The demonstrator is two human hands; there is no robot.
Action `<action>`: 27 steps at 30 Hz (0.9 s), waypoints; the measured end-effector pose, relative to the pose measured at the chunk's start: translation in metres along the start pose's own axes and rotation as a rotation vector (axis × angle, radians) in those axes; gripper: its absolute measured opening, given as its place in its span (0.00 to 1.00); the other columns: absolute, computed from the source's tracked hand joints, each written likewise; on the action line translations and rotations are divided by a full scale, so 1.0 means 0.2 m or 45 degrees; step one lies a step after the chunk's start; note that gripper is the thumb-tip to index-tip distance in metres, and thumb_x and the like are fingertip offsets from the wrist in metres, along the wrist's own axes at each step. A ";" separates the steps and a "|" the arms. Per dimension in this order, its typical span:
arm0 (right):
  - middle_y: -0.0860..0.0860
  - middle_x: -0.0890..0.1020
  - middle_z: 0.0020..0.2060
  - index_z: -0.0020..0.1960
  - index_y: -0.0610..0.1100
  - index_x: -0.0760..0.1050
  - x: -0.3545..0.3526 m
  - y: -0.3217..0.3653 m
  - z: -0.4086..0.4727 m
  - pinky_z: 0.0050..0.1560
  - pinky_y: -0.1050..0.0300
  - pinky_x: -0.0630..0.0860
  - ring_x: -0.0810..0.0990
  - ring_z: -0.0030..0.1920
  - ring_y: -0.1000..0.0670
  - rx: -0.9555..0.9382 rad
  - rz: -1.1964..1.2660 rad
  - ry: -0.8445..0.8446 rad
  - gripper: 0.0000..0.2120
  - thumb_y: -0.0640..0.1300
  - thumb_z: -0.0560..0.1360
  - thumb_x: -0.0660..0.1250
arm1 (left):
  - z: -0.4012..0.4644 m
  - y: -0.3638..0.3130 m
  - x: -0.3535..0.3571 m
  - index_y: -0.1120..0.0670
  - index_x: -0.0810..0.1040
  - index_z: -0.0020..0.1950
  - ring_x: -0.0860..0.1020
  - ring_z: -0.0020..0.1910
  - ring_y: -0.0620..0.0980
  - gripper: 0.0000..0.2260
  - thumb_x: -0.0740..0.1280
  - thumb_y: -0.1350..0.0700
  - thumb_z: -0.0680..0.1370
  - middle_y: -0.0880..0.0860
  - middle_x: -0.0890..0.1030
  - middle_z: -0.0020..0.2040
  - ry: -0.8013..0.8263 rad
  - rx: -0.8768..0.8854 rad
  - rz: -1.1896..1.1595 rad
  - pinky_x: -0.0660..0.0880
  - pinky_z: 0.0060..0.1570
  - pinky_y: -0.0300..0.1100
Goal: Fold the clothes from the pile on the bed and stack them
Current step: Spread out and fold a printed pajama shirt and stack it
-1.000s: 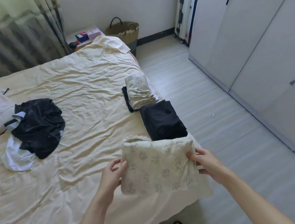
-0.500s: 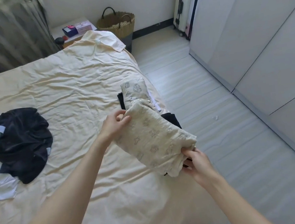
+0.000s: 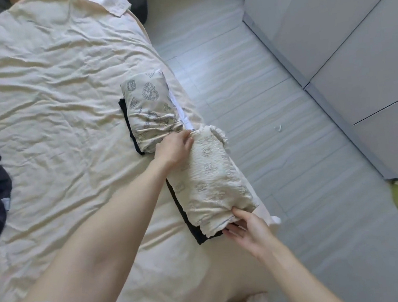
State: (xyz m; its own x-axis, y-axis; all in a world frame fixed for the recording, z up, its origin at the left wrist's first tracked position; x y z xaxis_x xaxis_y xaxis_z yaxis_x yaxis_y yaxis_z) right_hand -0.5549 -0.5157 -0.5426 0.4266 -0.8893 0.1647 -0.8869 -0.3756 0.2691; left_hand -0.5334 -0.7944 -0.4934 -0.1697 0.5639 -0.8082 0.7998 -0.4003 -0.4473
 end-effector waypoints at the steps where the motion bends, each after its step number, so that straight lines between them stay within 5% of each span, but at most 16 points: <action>1: 0.43 0.79 0.42 0.54 0.39 0.74 -0.01 0.01 0.01 0.40 0.50 0.77 0.80 0.43 0.44 0.001 -0.063 0.004 0.06 0.38 0.76 0.65 | 0.00 -0.01 0.00 0.49 0.68 0.70 0.70 0.65 0.57 0.17 0.57 0.50 0.81 0.57 0.72 0.67 -0.047 0.020 0.035 0.67 0.63 0.56; 4: 0.44 0.81 0.46 0.56 0.39 0.74 -0.06 0.05 -0.02 0.43 0.51 0.78 0.82 0.46 0.45 -0.053 -0.297 -0.005 0.10 0.43 0.77 0.66 | -0.11 -0.11 -0.01 0.46 0.62 0.74 0.61 0.73 0.56 0.21 0.58 0.51 0.81 0.56 0.62 0.74 -0.179 0.232 0.130 0.57 0.70 0.59; 6: 0.46 0.80 0.51 0.57 0.41 0.73 -0.13 0.12 -0.05 0.47 0.52 0.78 0.80 0.50 0.47 -0.238 -0.476 -0.147 0.12 0.46 0.76 0.67 | -0.22 -0.18 0.09 0.42 0.57 0.75 0.50 0.76 0.53 0.23 0.55 0.43 0.80 0.52 0.51 0.78 -0.064 0.387 0.205 0.45 0.72 0.62; 9: 0.47 0.74 0.63 0.66 0.44 0.70 -0.13 0.39 -0.22 0.60 0.58 0.66 0.72 0.63 0.48 -1.044 -1.069 -0.486 0.17 0.45 0.78 0.64 | -0.34 -0.18 0.28 0.37 0.42 0.75 0.34 0.74 0.54 0.31 0.49 0.30 0.75 0.49 0.34 0.75 0.122 0.426 0.357 0.30 0.67 0.64; 12: 0.47 0.65 0.72 0.72 0.42 0.66 0.13 0.44 -0.29 0.72 0.52 0.55 0.60 0.74 0.47 -1.699 -1.674 -0.364 0.22 0.43 0.78 0.58 | -0.38 -0.13 0.40 0.36 0.34 0.72 0.27 0.71 0.56 0.34 0.48 0.28 0.73 0.51 0.29 0.74 0.131 0.449 0.556 0.26 0.63 0.65; 18: 0.54 0.36 0.73 0.71 0.52 0.32 0.15 0.19 0.17 0.72 0.58 0.34 0.39 0.76 0.52 -1.324 -2.259 -0.192 0.25 0.47 0.83 0.46 | -0.34 0.02 0.56 0.36 0.36 0.73 0.26 0.70 0.57 0.34 0.46 0.28 0.73 0.50 0.28 0.73 0.162 0.394 0.682 0.27 0.63 0.67; 27: 0.50 0.45 0.77 0.77 0.52 0.44 0.14 0.26 0.09 0.74 0.54 0.38 0.41 0.77 0.52 -1.259 -2.202 -0.179 0.26 0.48 0.82 0.49 | -0.38 -0.05 0.48 0.38 0.40 0.75 0.30 0.73 0.57 0.32 0.50 0.32 0.76 0.51 0.30 0.74 0.188 0.363 0.579 0.31 0.66 0.67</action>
State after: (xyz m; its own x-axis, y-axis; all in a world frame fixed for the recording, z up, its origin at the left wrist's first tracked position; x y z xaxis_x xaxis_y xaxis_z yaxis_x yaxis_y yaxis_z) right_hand -0.5926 -0.5647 -0.5410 0.5081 0.1627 -0.8458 0.7828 -0.4969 0.3746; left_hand -0.5150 -0.6818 -0.5374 0.2554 0.3758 -0.8908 0.5825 -0.7952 -0.1685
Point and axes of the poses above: each hand's wrist, its own z-axis towards the middle knuckle, its own x-axis out of the palm, y = z × x, the point moved 9 cm from there along z, towards the middle knuckle
